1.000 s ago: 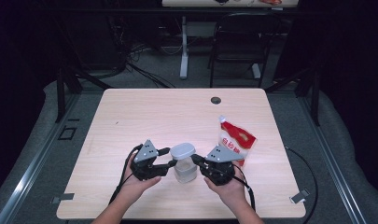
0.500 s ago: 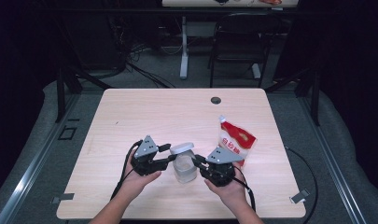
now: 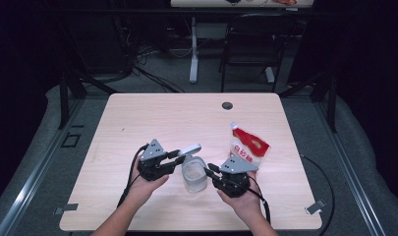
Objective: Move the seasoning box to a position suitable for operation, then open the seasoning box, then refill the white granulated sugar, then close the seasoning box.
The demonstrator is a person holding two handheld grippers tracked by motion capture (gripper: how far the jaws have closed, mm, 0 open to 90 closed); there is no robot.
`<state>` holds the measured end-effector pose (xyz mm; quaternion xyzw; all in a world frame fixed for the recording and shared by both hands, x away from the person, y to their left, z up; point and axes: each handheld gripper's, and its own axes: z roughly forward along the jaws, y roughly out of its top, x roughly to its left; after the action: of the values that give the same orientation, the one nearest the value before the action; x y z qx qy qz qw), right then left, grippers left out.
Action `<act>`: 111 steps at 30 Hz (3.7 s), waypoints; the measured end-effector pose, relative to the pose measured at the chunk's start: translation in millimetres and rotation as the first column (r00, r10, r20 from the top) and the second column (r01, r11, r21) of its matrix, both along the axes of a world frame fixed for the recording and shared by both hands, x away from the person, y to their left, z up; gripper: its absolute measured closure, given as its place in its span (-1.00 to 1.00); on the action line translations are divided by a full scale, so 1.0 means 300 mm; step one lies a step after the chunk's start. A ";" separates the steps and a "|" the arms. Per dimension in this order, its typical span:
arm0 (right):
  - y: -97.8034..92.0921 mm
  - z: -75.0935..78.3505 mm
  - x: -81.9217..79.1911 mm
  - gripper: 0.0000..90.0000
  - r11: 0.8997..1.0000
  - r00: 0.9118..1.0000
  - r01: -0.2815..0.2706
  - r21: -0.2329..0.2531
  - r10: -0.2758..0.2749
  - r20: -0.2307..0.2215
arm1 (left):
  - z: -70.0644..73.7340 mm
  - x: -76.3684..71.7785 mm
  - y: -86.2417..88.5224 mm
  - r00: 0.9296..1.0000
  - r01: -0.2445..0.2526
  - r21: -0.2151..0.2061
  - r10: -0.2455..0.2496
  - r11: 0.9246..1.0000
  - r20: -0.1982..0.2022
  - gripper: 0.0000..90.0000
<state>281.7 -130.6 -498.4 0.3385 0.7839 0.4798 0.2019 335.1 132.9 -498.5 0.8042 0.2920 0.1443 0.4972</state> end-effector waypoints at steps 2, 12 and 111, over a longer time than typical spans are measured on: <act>-0.001 -0.001 -0.002 0.73 1.000 1.000 0.001 -0.001 -0.001 0.001 | 0.000 0.001 0.001 1.000 -0.005 0.000 0.005 1.000 0.001 0.60; -0.009 -0.005 -0.007 0.72 1.000 1.000 0.002 -0.001 -0.002 -0.001 | 0.004 -0.001 0.012 0.999 -0.033 0.015 0.033 0.999 -0.010 0.74; -0.188 0.062 0.004 0.50 0.999 0.999 0.020 -0.024 -0.020 0.032 | 0.014 -0.032 0.249 0.973 -0.224 -0.005 0.223 0.975 -0.061 0.34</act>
<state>282.9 -187.0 -479.8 0.3362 0.7829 0.4734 0.2232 325.6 207.7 -494.2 0.7672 0.3965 0.1733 0.4736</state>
